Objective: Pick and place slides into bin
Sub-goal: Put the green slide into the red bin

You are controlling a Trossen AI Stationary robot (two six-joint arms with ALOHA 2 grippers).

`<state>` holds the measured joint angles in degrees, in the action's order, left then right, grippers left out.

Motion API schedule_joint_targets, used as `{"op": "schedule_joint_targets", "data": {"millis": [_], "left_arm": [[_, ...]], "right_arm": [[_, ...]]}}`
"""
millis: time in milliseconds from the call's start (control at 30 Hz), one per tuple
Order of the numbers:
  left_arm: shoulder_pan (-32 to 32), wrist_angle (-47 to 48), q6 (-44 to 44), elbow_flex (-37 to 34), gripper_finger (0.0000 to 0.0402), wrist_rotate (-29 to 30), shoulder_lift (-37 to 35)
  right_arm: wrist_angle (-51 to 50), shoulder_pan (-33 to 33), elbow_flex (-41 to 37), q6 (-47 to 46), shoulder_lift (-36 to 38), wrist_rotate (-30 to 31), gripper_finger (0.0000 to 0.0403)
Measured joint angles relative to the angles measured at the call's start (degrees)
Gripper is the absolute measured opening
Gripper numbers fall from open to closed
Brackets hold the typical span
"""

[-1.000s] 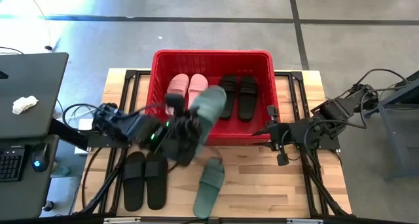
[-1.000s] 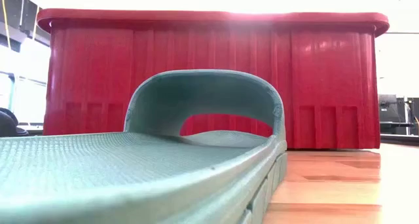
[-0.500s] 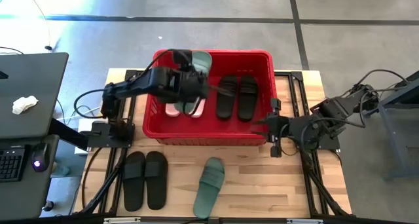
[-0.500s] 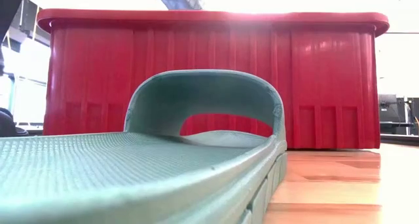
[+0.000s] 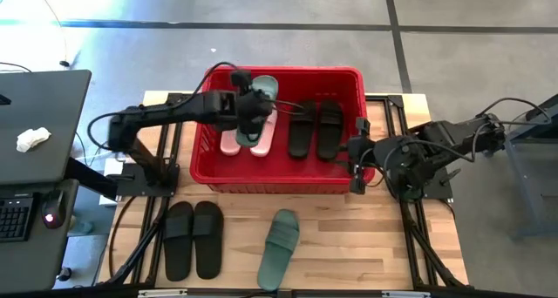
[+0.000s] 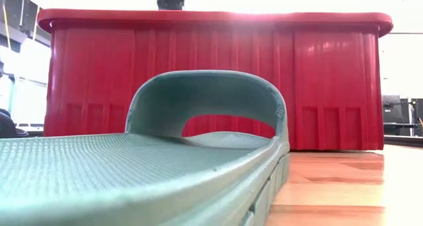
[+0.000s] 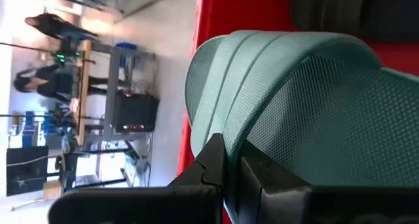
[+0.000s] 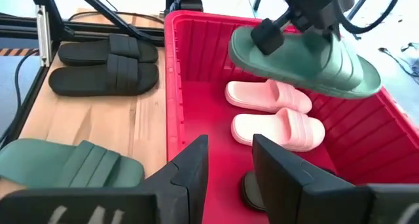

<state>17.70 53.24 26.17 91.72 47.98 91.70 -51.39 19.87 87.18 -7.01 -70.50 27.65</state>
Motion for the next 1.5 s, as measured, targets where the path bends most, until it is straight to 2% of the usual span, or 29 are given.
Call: {"op": "schedule_joint_targets", "data": {"millis": [100,200,533,733,933,1267,1500], "left_arm": [[1.99,-7.32,0.4,-8.88,0.0,0.3,-3.93],[4.04,-7.77,-1.47,-14.89,0.0,0.45,-5.34],[8.32,-16.2,-2.36,-27.17,0.0,0.38,-5.37],[11.84,-18.82,-1.68,-31.63,0.0,-2.11,-5.39],[15.32,-23.97,3.85,-33.89,0.0,-6.36,-5.42],[19.03,-25.59,10.73,-34.19,0.0002,-11.83,-5.46],[19.05,-24.22,11.39,-34.16,0.0026,-14.52,-5.46]], "right_arm": [[0.22,-1.4,0.0,-0.02,0.0,-1.43,0.0108],[0.35,-2.45,0.0,-0.35,0.0,-2.25,0.0108],[2.58,-4.96,0.0,-0.48,-0.03,-3.48,0.0108],[2.55,-5.28,0.0,-1.52,-0.04,-3.95,0.0108],[2.53,-5.28,0.0,-1.52,-0.04,-3.88,0.0108],[2.53,-5.28,-0.02,-1.53,-0.04,-3.78,0.0108],[2.51,-5.28,-0.02,-1.51,-0.04,-3.75,0.0108]]}}
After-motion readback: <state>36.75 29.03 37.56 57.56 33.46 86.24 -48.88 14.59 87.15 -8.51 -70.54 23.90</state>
